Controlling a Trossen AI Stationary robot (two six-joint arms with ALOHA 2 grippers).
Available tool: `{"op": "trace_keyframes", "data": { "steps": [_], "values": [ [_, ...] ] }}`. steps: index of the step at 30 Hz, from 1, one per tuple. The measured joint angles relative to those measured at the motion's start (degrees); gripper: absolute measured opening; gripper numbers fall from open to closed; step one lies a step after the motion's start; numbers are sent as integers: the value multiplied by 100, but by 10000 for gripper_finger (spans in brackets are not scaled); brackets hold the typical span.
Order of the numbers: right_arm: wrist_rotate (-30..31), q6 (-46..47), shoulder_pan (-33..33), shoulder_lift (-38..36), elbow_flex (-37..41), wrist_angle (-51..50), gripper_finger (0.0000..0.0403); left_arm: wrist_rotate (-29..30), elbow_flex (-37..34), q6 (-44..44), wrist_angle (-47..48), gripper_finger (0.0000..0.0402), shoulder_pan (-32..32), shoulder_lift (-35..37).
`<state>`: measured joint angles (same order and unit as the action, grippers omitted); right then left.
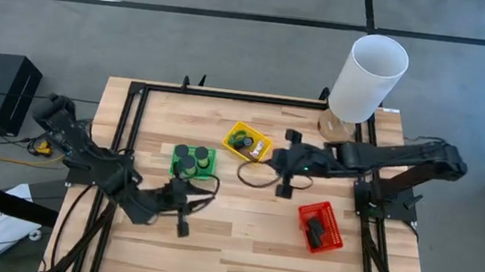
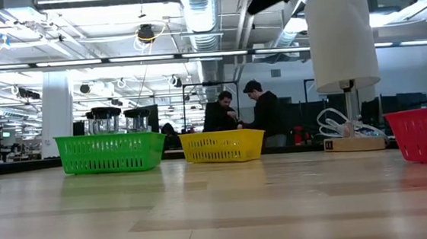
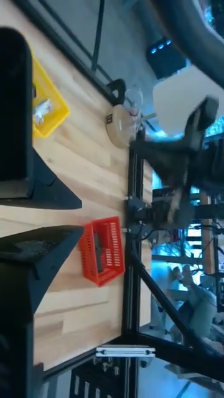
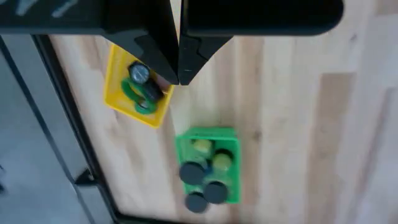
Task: Pick & Place Office items
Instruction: Return to Home Position
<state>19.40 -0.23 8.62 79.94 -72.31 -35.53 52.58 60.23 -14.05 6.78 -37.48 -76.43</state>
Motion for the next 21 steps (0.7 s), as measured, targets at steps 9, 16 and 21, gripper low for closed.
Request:
{"op": "trace_keyframes", "data": {
  "steps": [9, 16, 21],
  "values": [
    [-1679, -1030, 434, -836, 706, 849, 0, -313, -2, 490, 267, 5, -1, 931],
    [-1692, -1317, 526, -1126, 977, 798, 0, -332, -2, 1240, 611, 1, 309, 1386],
    [-1672, -1528, 392, -1483, 999, 363, 0, -329, -2, 1533, 1024, 1, 845, 1705]
  ]
}}
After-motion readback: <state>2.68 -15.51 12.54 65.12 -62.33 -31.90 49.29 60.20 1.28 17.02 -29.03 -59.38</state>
